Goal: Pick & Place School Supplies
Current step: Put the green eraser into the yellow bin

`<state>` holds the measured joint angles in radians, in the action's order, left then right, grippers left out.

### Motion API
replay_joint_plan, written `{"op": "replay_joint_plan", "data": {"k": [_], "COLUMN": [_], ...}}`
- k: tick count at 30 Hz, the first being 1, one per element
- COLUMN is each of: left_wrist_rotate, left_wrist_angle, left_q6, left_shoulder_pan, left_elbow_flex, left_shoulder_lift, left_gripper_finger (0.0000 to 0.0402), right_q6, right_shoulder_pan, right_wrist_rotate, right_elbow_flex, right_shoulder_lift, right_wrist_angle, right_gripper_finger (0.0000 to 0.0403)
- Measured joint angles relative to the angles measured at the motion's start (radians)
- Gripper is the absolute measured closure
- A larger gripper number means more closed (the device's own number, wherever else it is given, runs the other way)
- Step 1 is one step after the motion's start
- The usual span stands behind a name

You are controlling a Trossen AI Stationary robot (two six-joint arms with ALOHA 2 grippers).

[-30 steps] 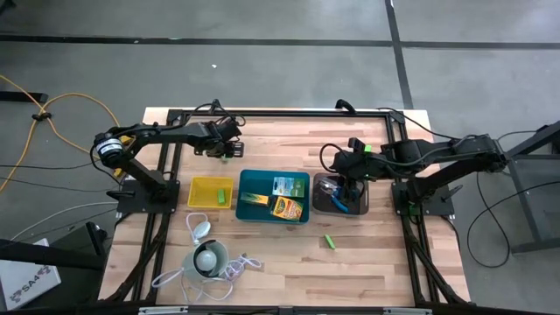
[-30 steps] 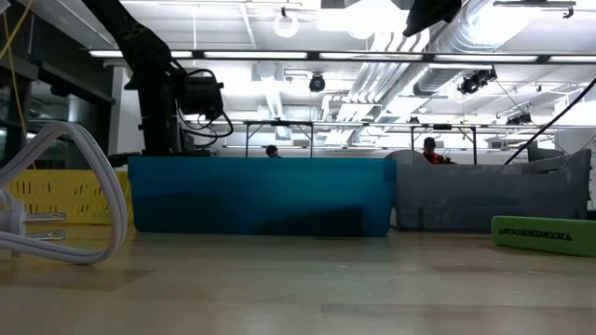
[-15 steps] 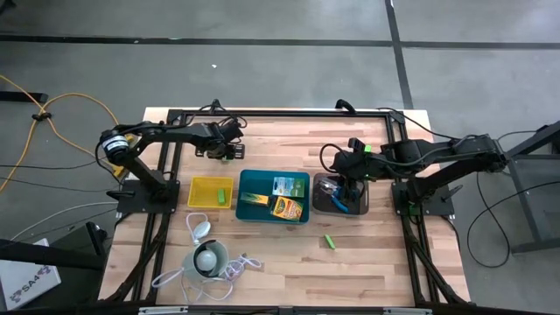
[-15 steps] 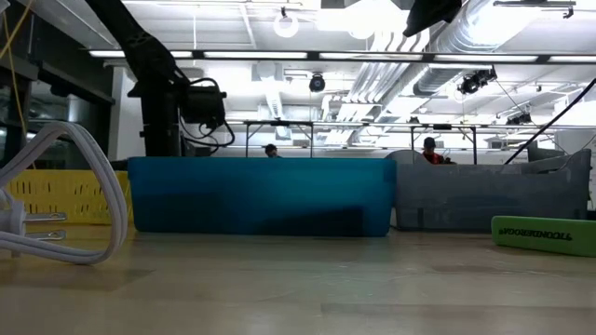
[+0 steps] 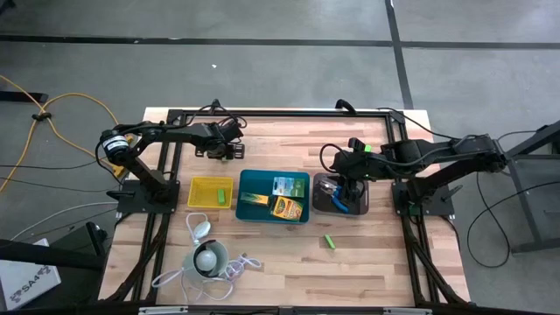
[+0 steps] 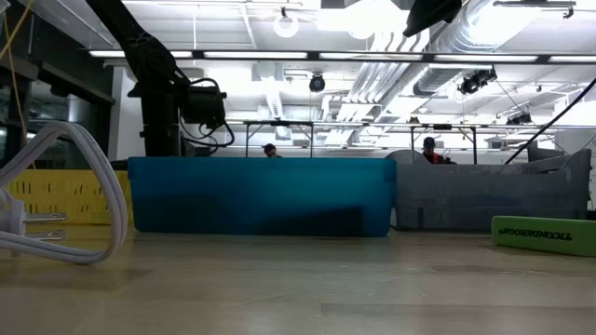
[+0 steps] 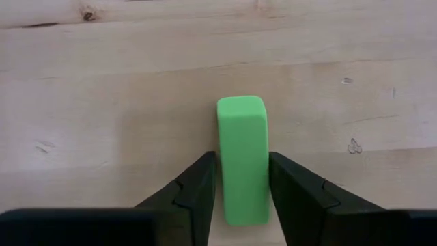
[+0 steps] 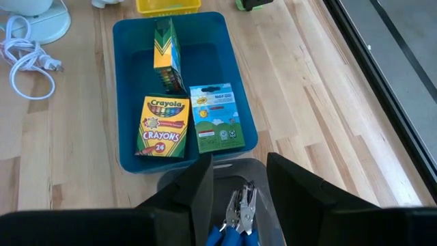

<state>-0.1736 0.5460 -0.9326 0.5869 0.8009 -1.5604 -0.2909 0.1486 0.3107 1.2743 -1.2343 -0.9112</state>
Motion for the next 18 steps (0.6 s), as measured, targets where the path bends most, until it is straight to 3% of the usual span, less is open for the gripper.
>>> {"op": "replay_joint_plan", "data": {"k": [7,18], "left_wrist_rotate": [-0.001,0.014], "left_wrist_angle": [0.002,0.003], "left_q6": [0.0,0.02], "left_shoulder_pan": [0.0,0.0], "left_elbow_flex": [0.0,0.002], "left_shoulder_lift": [0.0,0.002], "left_gripper_finger": [0.0307,0.0311], "right_q6": [0.0,0.0], "right_shoulder_pan": [0.0,0.0], "right_wrist_rotate": [0.0,0.0], "right_elbow_flex": [0.0,0.0], "right_shoulder_lift": [0.0,0.0], "right_wrist_angle": [0.0,0.0], "right_gripper_finger": [0.0275,0.0275]}}
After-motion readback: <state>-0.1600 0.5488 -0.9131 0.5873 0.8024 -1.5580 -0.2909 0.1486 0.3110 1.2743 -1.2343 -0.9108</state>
